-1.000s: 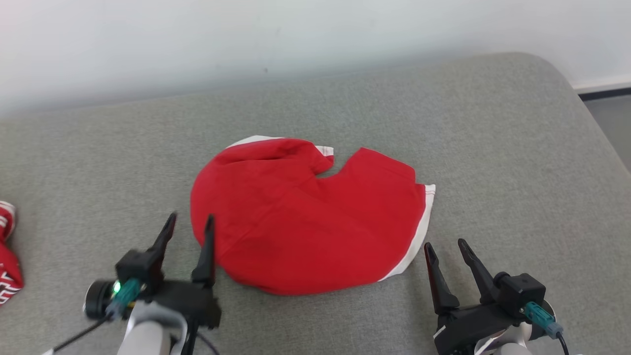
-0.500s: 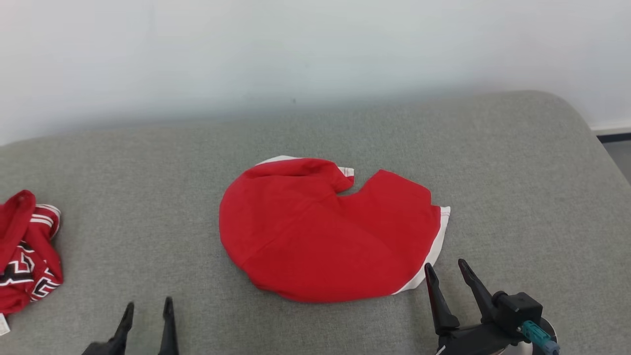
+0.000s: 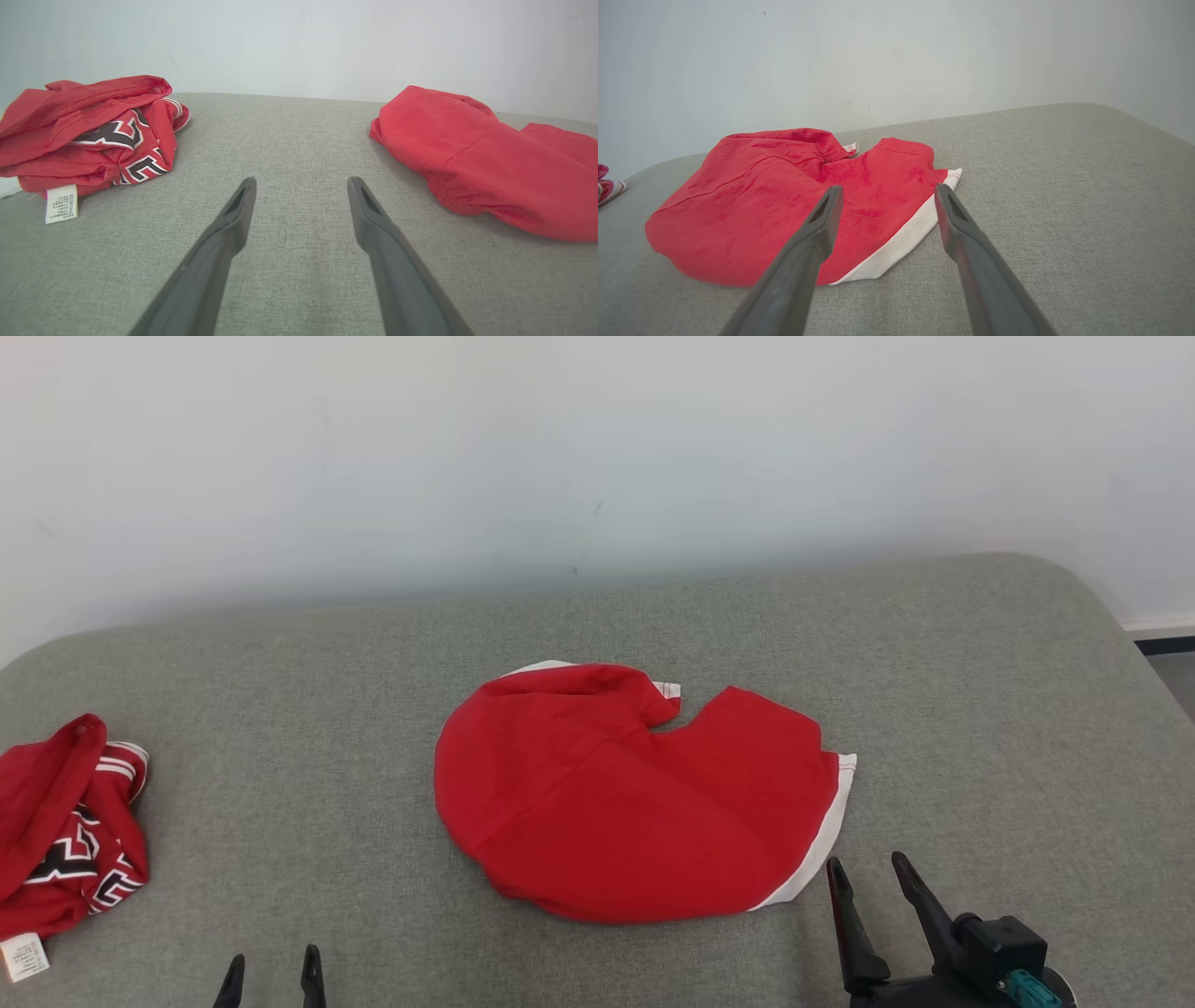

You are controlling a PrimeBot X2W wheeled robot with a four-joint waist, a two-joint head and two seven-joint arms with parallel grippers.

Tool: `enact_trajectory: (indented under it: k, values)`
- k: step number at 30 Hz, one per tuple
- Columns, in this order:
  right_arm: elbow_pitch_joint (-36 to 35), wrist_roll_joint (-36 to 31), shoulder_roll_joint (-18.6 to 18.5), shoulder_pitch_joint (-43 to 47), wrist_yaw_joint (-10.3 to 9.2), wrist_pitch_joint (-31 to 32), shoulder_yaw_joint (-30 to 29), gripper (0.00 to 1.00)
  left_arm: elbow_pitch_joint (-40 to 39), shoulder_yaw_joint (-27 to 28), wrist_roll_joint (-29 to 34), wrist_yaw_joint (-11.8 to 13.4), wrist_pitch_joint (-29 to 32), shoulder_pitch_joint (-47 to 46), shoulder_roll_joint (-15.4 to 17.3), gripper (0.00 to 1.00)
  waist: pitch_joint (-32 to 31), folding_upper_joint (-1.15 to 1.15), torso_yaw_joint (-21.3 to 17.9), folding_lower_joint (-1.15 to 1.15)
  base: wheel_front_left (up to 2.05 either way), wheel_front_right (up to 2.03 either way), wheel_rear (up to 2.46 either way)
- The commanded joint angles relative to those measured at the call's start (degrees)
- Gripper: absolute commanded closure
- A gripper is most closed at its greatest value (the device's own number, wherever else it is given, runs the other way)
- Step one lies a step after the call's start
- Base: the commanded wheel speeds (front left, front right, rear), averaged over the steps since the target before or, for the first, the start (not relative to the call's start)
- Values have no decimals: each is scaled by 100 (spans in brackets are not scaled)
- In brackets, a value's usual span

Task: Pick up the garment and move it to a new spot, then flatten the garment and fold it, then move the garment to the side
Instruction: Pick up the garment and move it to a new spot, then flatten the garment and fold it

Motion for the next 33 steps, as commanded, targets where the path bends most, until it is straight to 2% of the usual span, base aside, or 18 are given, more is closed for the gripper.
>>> enact_trajectory:
  k: [1,11,24,27,33]
  values:
    - [-9,-43,23,56,-14,-2,-22,0,-22,-23,-74,5,-20,78,-11,0,5,1,0,1,0,0,0]
    - [-29,-33,-40,-30,-14,-2,2,0,23,-392,-191,47,-20,-95,-12,0,263,1,-100,1,0,0,0]
    - [-148,76,-203,-501,-14,-2,10,0,453,-1422,-684,13,-20,-932,-4,0,1290,1,-628,1,0,0,0]
    - [-163,84,-217,-558,-14,-2,-7,0,595,-1595,-901,-14,-19,-1101,-4,0,1427,1,-739,1,0,0,0]
    - [-185,100,-192,-599,-14,-2,-37,0,635,-1809,-905,-38,-20,-1294,2,0,1552,1,-813,1,0,0,0]
